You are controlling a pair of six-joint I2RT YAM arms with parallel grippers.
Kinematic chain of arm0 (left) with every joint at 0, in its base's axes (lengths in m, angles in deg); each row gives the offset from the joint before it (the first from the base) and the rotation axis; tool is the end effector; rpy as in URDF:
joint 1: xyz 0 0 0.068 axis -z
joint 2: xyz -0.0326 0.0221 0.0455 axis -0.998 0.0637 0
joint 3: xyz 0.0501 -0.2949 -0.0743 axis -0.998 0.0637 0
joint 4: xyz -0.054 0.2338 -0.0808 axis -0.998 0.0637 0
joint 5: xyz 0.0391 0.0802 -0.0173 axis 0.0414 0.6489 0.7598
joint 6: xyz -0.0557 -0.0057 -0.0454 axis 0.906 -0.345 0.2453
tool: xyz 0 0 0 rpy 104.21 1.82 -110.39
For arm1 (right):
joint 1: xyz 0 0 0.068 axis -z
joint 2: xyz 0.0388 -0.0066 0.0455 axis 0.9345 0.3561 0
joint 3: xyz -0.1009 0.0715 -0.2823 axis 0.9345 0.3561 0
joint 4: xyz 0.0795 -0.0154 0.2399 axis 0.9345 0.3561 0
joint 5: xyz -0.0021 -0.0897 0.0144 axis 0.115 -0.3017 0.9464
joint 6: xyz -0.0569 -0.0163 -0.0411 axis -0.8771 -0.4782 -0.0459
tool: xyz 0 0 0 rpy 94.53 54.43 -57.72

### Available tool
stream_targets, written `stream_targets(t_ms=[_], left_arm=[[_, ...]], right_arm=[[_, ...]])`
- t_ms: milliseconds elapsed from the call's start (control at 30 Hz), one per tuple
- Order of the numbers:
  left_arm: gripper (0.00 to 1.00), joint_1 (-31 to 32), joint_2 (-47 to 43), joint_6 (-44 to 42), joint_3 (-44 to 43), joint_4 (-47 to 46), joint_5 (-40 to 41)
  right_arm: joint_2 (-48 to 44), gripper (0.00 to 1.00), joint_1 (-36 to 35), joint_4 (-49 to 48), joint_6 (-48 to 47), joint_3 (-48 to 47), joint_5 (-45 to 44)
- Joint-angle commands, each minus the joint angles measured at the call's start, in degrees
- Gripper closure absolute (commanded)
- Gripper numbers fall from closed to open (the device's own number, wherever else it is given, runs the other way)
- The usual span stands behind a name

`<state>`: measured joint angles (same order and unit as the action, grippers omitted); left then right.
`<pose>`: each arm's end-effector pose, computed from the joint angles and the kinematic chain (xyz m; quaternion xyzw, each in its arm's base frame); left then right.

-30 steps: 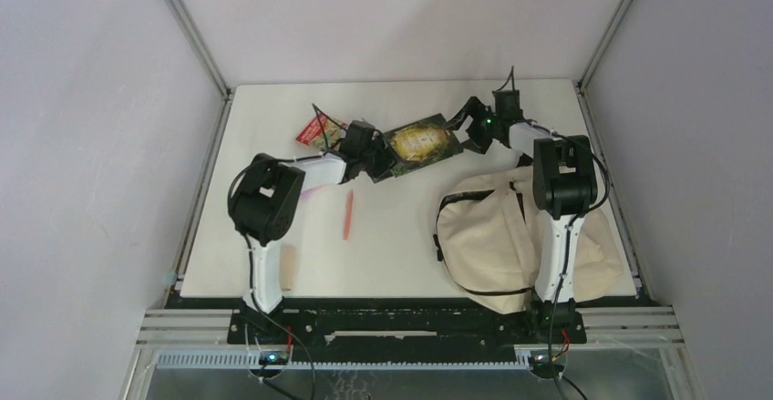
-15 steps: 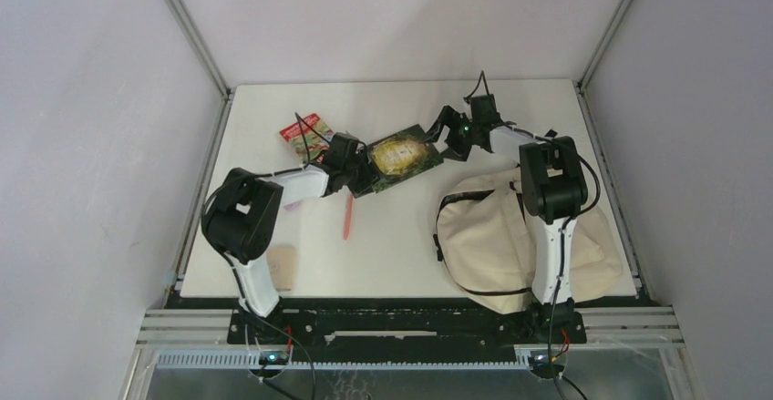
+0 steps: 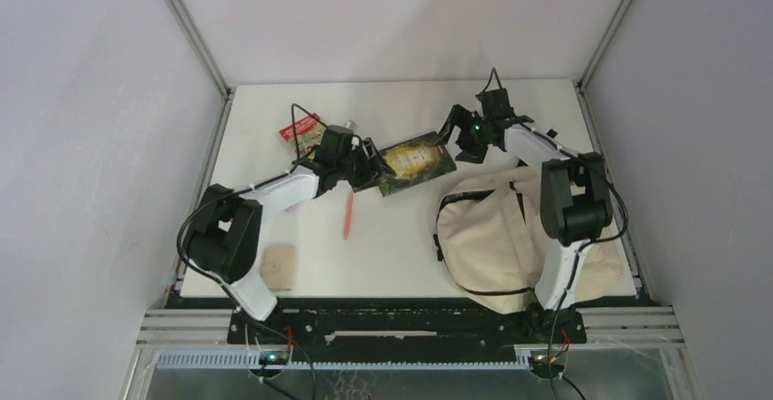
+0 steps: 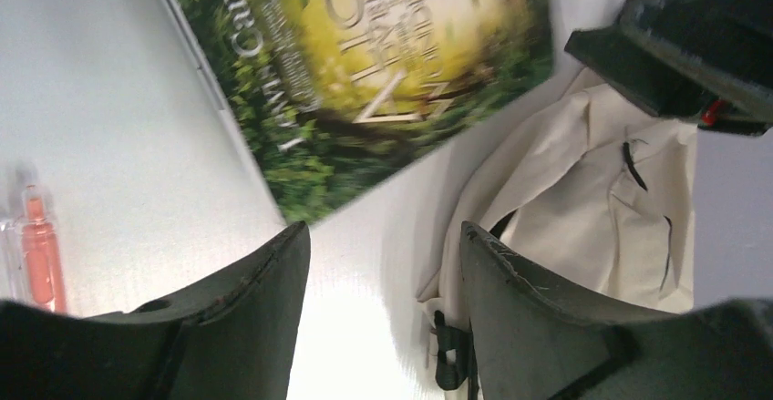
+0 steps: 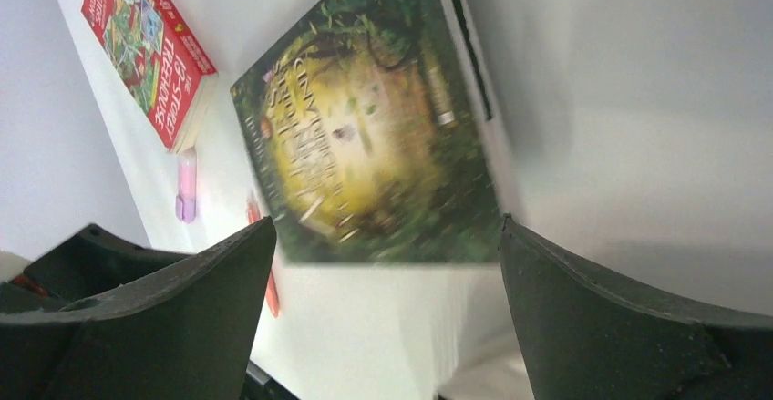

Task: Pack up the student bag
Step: Move the book to the center of the board, then adjust the book at the center of the board.

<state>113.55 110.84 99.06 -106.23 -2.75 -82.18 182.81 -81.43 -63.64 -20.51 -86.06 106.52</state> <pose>0.3259 -0.1841 0.2241 -0.1249 0.9006 -0.3376 0.2435 0.4330 0.1198 0.2189 0.1025 0.9205 0.3103 0.2144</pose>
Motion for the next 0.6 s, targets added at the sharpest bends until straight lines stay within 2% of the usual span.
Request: stream_targets(t_ms=[0, 267, 567], left_arm=[[0.34, -0.5, -2.0, -3.3, -5.2, 1.2, -0.9], [0.34, -2.2, 3.0, -5.6, -11.4, 4.8, -0.5], [0.35, -6.1, 15.8, -9.4, -27.6, 13.4, 0.4]], right_arm=[[-6.3, 0.01, 0.2, 1.7, -2.4, 4.6, -1.3], [-7.4, 0.0, -1.7, 2.2, -1.6, 6.5, -2.2], [-11.4, 0.0, -8.1, -1.4, 1.2, 10.3, -2.2]])
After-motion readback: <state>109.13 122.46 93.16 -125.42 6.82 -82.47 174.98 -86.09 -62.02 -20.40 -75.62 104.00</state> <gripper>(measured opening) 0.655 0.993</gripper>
